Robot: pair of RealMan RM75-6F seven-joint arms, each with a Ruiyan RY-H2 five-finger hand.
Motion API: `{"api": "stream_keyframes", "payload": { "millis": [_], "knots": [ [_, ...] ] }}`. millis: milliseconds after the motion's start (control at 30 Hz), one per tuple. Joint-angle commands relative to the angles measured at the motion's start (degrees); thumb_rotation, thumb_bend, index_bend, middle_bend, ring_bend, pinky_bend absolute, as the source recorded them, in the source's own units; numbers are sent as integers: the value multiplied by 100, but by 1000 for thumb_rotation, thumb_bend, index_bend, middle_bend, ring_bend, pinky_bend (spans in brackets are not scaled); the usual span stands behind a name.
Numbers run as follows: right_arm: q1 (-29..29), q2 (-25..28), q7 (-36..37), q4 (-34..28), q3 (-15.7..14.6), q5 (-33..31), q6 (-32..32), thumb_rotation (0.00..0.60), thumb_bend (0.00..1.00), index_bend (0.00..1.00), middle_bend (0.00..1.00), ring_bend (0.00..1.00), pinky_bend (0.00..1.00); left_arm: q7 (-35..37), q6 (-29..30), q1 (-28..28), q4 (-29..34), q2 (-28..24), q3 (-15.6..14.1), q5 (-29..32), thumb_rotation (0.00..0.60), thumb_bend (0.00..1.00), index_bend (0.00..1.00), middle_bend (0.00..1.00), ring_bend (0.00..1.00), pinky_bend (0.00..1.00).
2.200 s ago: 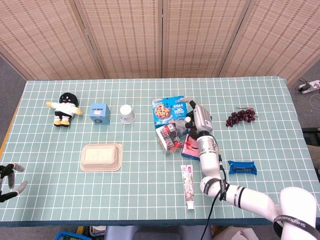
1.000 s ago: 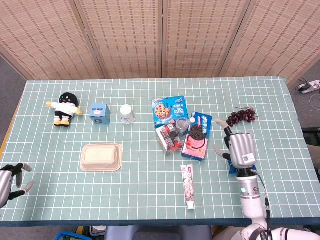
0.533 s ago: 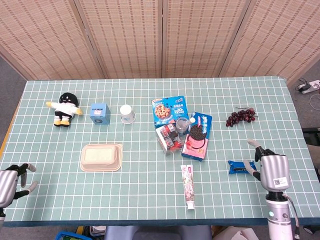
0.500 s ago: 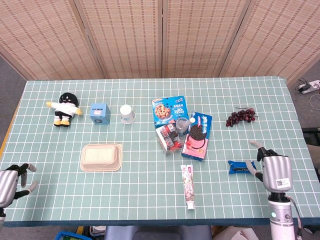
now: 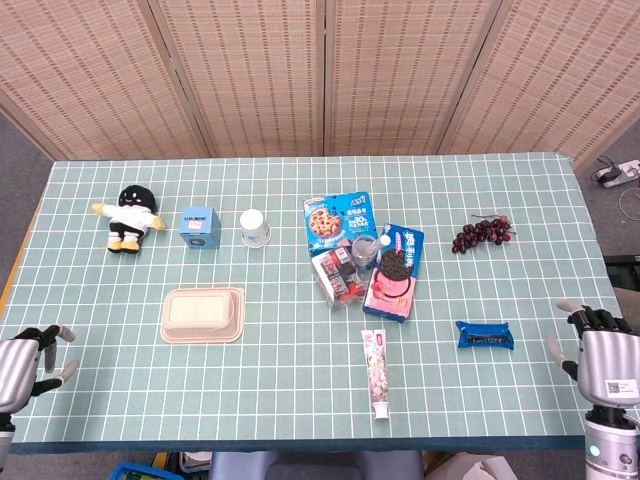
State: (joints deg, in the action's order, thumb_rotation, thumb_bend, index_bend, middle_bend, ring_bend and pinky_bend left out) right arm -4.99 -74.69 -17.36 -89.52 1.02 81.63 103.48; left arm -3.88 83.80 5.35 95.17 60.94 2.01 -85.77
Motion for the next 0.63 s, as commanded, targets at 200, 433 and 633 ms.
{"api": "stream_keyframes", "payload": {
  "millis": [200, 433, 633],
  "knots": [
    [215, 229, -147, -151, 172, -267, -183, 600, 191, 373, 506, 438, 534, -86, -67, 38, -13, 48, -17, 9, 600, 242, 556, 736, 479, 706],
    [191, 437, -510, -430, 254, -647, -719, 600, 190, 373, 506, 437, 534, -66, -35, 29, -3, 40, -33, -26, 600, 243, 556, 736, 479, 706],
    [139, 558, -549, -526, 331, -785, -1065, 600, 193, 373, 506, 437, 534, -45, -40, 34, -2, 27, -42, -33, 600, 242, 556, 736, 479, 706]
  ]
}}
